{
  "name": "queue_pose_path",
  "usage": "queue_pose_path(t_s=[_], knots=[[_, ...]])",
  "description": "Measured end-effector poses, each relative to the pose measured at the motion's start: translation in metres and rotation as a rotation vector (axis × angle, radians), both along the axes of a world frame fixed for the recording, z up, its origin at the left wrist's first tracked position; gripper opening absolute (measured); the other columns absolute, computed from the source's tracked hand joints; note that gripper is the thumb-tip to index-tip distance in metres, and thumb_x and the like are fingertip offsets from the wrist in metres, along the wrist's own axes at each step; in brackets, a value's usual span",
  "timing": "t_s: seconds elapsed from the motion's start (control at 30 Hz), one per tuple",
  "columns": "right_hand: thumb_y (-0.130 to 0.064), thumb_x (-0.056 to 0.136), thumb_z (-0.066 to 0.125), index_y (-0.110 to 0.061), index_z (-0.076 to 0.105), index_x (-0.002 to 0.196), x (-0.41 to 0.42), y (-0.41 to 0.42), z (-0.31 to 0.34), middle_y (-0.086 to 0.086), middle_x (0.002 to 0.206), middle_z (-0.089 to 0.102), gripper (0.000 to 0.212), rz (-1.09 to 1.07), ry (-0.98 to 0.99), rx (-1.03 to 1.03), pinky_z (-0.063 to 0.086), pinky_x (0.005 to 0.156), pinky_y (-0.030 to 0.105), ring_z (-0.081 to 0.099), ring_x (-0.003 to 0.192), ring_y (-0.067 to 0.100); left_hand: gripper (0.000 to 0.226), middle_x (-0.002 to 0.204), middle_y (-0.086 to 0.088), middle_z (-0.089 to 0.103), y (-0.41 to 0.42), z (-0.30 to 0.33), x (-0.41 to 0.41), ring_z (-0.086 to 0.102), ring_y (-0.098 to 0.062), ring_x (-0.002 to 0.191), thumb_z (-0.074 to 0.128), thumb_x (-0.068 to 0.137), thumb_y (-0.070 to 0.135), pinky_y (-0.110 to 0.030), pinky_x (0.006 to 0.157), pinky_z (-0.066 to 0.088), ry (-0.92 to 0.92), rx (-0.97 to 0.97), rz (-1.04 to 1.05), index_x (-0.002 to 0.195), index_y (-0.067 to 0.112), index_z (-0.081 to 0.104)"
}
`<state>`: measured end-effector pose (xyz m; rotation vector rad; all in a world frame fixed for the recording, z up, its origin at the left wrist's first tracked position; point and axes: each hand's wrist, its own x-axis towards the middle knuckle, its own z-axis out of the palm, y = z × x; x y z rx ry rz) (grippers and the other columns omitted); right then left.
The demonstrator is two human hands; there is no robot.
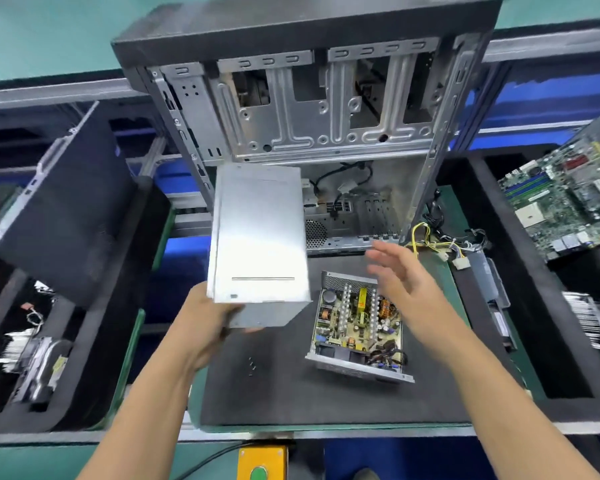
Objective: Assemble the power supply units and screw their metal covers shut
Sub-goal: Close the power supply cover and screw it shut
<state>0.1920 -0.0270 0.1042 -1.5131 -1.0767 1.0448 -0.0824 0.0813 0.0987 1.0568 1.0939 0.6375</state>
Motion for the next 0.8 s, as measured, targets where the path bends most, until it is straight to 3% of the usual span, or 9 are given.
queue_pose_path(t_s=[0.1,0.2,0.3,0.37,0.43,0.53,0.6,0.67,0.8], knots=[[-0.09,0.05,0.066,-0.045,0.028,0.146,-0.004,-0.001,0.007,-0.019,0.153,0.037,0.113,0.157,0.07,0.051,0.041,0.102,0.018,0.038,0.137,-0.004,0.02,0.089,-0.012,0.074,-0.009,0.006,0.027,0.068,-0.027,0.079,0.08,0.067,0.017,-0.038,0.07,0.047,-0.012,-0.144,-0.054,0.086,0.01,0.079],[-0.091,0.046,0.066,-0.052,0.017,0.147,-0.004,-0.003,0.012,-0.022,0.158,0.026,0.119,0.18,0.047,0.086,0.031,0.111,0.022,0.027,0.143,-0.006,0.022,0.092,-0.014,0.075,-0.025,0.01,0.052,0.073,-0.024,0.075,0.075,0.069,0.007,-0.034,0.054,0.059,-0.102,-0.294,-0.176,0.091,0.004,0.076],[-0.094,0.061,0.052,-0.06,0.029,0.139,0.008,-0.004,0.017,-0.028,0.152,0.035,0.089,0.062,0.067,0.086,0.033,0.11,0.019,0.033,0.139,-0.008,0.022,0.083,-0.01,0.075,-0.043,0.01,0.071,0.073,-0.019,0.069,0.066,0.068,-0.003,-0.033,0.053,0.061,-0.199,-0.419,-0.297,0.084,0.004,0.079],[-0.09,0.072,0.046,-0.057,0.043,0.136,0.019,-0.005,0.018,-0.027,0.144,0.047,0.072,0.018,0.043,0.074,0.037,0.109,0.026,0.042,0.134,-0.006,0.022,0.08,-0.007,0.075,-0.05,0.006,0.078,0.073,-0.016,0.068,0.061,0.069,0.001,-0.031,0.058,0.061,-0.246,-0.481,-0.329,0.078,0.008,0.081],[-0.081,0.083,0.047,-0.044,0.055,0.134,0.027,-0.005,0.018,-0.018,0.137,0.058,0.063,0.005,0.056,0.084,0.042,0.106,0.035,0.052,0.129,0.003,0.022,0.084,-0.01,0.075,-0.054,0.002,0.083,0.073,-0.018,0.072,0.061,0.071,0.0,-0.033,0.062,0.061,-0.28,-0.553,-0.355,0.08,0.006,0.081],[-0.065,0.09,0.056,-0.038,0.066,0.123,0.032,-0.007,0.023,-0.01,0.127,0.068,0.044,-0.033,0.12,0.099,0.051,0.093,0.025,0.062,0.119,0.009,0.025,0.093,-0.012,0.076,-0.058,-0.002,0.085,0.074,-0.02,0.08,0.061,0.074,0.001,-0.034,0.07,0.062,-0.241,-0.609,-0.427,0.09,0.004,0.08],[-0.044,0.093,0.063,-0.027,0.071,0.115,0.037,-0.008,0.024,0.0,0.118,0.072,0.029,-0.032,0.203,0.061,0.053,0.088,0.027,0.068,0.11,0.016,0.026,0.1,-0.014,0.075,-0.057,-0.001,0.086,0.074,-0.022,0.085,0.062,0.079,0.001,-0.033,0.072,0.061,-0.215,-0.612,-0.462,0.1,0.001,0.078],[-0.03,0.088,0.067,-0.017,0.073,0.108,0.042,-0.013,0.022,0.007,0.112,0.074,0.024,-0.101,0.341,0.044,0.053,0.084,0.032,0.07,0.101,0.02,0.028,0.107,-0.018,0.073,-0.051,0.002,0.085,0.074,-0.026,0.09,0.066,0.089,0.014,-0.035,0.072,0.062,-0.222,-0.634,-0.415,0.109,-0.005,0.073],[-0.021,0.093,0.056,-0.006,0.06,0.125,0.044,-0.028,0.022,0.008,0.121,0.071,0.035,-0.338,0.668,0.042,0.052,0.088,0.041,0.068,0.108,0.022,0.094,0.123,-0.025,0.066,-0.036,0.012,0.083,0.071,-0.038,0.101,0.048,0.077,0.073,-0.045,0.077,0.062,-0.297,-0.592,-0.193,0.13,-0.004,0.056]])
